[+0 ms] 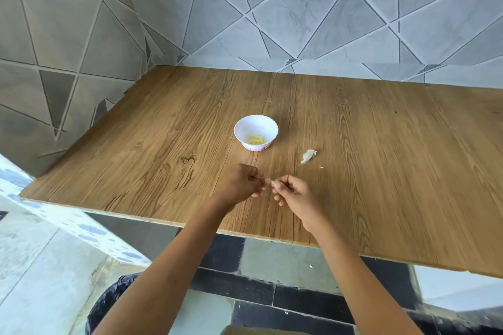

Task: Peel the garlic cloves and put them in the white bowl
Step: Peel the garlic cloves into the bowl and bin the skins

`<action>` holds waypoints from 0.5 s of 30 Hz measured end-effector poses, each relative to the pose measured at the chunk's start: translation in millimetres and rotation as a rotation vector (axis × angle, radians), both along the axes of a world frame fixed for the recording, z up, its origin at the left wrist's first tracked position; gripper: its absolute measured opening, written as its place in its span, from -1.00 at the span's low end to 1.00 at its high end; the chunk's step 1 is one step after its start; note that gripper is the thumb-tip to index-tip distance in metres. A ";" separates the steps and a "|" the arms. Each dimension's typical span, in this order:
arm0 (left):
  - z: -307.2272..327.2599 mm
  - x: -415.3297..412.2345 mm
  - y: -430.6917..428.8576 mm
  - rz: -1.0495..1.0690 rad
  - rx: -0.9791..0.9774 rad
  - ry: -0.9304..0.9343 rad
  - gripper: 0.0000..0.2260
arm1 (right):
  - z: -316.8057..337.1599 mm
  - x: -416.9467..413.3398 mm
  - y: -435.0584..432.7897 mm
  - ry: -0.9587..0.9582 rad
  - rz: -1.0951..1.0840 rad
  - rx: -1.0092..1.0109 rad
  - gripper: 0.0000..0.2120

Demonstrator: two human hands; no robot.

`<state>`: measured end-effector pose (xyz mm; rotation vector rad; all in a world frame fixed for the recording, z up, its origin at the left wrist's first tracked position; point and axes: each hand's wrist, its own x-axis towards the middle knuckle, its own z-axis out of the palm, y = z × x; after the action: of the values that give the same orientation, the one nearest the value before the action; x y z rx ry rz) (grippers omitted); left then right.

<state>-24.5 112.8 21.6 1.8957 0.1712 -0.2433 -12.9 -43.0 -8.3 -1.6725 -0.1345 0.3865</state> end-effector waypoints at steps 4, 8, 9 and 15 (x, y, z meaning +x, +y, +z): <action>-4.1 1.0 -6.2 0.117 -0.036 0.032 -0.88 | -20.7 -0.1 3.1 -0.581 -0.091 -0.287 -0.89; -6.1 -0.8 -8.2 0.133 -0.199 0.128 -0.84 | -26.7 0.3 1.6 -0.937 -0.149 -0.381 -0.90; -6.6 -0.6 -8.1 0.128 -0.203 0.124 -0.83 | -26.9 1.1 1.1 -0.944 -0.148 -0.376 -0.88; -4.5 2.8 -5.7 0.115 -0.015 -0.012 -0.82 | -23.5 6.6 1.1 -0.608 -0.119 -0.199 -0.93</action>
<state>-21.7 107.1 17.2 1.8649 0.2690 -0.1549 -6.2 -41.9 -31.7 -1.9415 -0.4548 -0.2160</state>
